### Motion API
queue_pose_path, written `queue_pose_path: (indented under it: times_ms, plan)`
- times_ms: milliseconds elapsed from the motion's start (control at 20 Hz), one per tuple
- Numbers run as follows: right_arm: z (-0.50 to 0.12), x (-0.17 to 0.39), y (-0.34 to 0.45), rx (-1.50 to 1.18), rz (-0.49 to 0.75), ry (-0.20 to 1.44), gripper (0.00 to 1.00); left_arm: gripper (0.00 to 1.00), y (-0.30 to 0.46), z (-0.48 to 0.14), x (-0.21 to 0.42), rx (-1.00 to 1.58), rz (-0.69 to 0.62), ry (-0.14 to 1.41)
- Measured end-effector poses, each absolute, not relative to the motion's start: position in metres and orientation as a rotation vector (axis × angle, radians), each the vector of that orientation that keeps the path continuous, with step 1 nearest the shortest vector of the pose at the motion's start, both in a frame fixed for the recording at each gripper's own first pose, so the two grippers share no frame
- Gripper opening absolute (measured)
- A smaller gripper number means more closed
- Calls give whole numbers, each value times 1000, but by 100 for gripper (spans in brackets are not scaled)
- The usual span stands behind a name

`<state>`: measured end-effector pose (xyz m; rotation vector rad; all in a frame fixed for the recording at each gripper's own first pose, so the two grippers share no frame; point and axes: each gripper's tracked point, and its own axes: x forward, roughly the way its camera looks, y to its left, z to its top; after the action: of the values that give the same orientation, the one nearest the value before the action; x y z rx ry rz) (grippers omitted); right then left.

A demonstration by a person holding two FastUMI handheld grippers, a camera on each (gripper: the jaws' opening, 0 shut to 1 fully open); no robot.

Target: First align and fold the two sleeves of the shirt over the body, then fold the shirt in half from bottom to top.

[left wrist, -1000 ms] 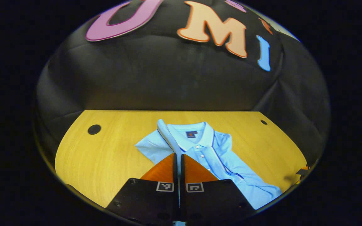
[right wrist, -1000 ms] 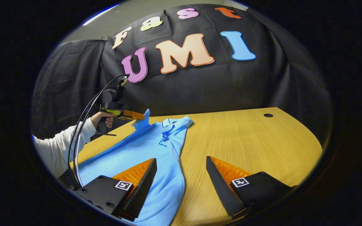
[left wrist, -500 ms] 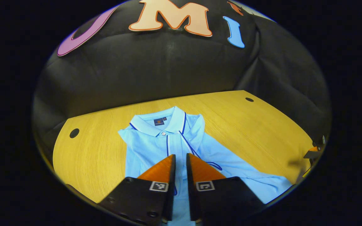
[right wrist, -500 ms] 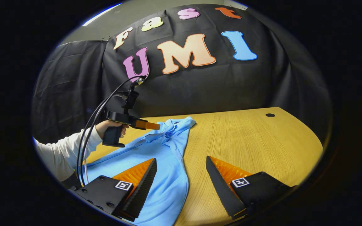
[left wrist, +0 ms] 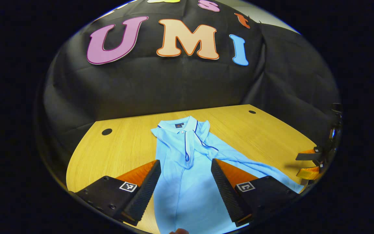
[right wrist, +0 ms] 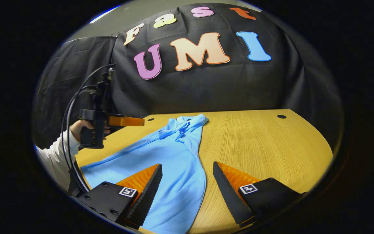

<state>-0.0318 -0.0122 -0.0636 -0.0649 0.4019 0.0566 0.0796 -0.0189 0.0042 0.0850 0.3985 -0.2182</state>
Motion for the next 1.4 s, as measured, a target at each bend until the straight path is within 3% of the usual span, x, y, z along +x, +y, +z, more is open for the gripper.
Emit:
queue_pose_path:
  times_ms: [300, 600, 1400]
  plan:
    - [-62, -79, 5, -114, 67, 428, 98, 94, -3, -20, -48, 83, -221, 408]
    - [-87, -114, 1, -132, 0, 458, 99, 94, 5, -53, -122, 26, -155, 389]
    - [-128, -140, 6, -194, -12, 523, 96, 96, 25, -110, -152, -14, -47, 448]
